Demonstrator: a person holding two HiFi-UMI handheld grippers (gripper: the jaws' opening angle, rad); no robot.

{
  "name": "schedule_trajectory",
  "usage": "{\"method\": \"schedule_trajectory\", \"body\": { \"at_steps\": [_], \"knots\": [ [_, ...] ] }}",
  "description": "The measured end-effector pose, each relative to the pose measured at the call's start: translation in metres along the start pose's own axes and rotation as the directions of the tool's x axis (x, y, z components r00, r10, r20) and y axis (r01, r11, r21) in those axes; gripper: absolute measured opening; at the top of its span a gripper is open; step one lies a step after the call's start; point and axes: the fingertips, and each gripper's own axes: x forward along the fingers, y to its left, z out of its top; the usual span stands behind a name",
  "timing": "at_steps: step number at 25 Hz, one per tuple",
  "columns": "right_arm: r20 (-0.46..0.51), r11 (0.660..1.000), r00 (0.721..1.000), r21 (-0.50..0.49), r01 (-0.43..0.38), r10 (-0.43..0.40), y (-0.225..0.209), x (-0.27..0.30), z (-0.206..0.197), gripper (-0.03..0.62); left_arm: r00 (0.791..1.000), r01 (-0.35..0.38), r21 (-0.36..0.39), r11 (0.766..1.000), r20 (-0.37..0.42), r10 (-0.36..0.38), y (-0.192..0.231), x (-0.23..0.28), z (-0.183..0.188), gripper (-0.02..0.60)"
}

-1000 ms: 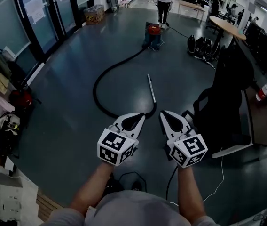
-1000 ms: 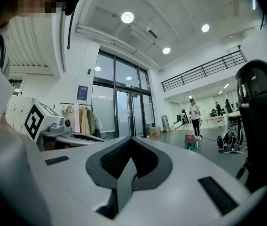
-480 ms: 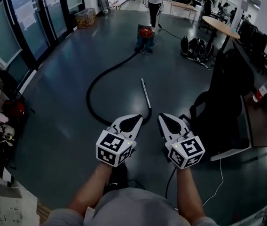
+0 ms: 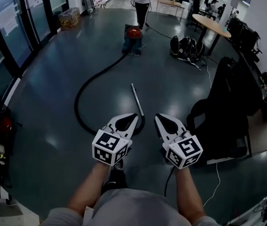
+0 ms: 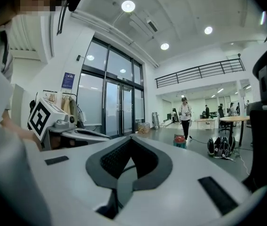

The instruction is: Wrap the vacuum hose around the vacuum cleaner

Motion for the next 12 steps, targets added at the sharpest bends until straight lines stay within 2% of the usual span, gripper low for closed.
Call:
{"method": "schedule_trajectory", "body": {
  "at_steps": [12],
  "knots": [
    [-0.062, 0.995, 0.994, 0.035, 0.097, -0.095, -0.077, 0.162, 0.001, 0.005, 0.992, 0.091, -0.030, 0.995, -0.087, -0.094, 0.153, 0.093, -0.002, 0.006]
  ]
}}
